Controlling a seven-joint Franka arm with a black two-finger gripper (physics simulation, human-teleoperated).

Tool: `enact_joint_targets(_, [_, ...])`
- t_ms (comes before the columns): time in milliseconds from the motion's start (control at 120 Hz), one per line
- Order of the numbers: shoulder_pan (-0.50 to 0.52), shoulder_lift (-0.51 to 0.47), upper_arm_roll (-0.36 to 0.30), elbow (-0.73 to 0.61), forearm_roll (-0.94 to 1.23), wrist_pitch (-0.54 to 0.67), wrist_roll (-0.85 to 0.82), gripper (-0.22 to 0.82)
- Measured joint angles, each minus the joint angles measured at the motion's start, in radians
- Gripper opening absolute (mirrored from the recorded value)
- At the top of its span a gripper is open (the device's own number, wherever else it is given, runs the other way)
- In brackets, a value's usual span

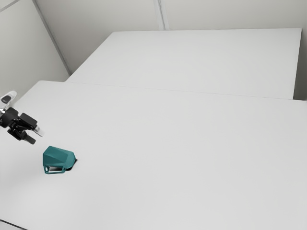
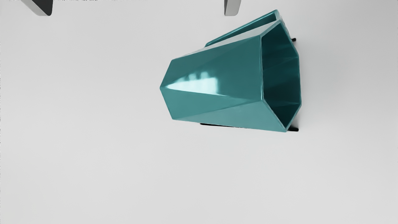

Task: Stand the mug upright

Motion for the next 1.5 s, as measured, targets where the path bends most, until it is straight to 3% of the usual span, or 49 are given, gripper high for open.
enact_joint_targets(158, [0.058, 0.057, 0.0, 0.009, -0.052, -0.017, 0.123, 0.6])
enact_joint_targets(450, [0.072, 0.182, -0.001, 0.041, -0.114, -0.033, 0.293, 0.6])
enact_joint_targets(950, [0.102, 0.288, -0.009, 0.039, -0.296, -0.072, 0.454, 0.59])
enact_joint_targets(1025, [0.102, 0.291, -0.009, 0.036, -0.307, -0.083, 0.469, 0.5])
enact_joint_targets(1250, [0.115, 0.303, -0.009, 0.026, -0.322, -0.131, 0.503, 0.05])
enact_joint_targets(1500, [0.12, 0.302, -0.009, 0.027, -0.338, -0.184, 0.529, -0.09])
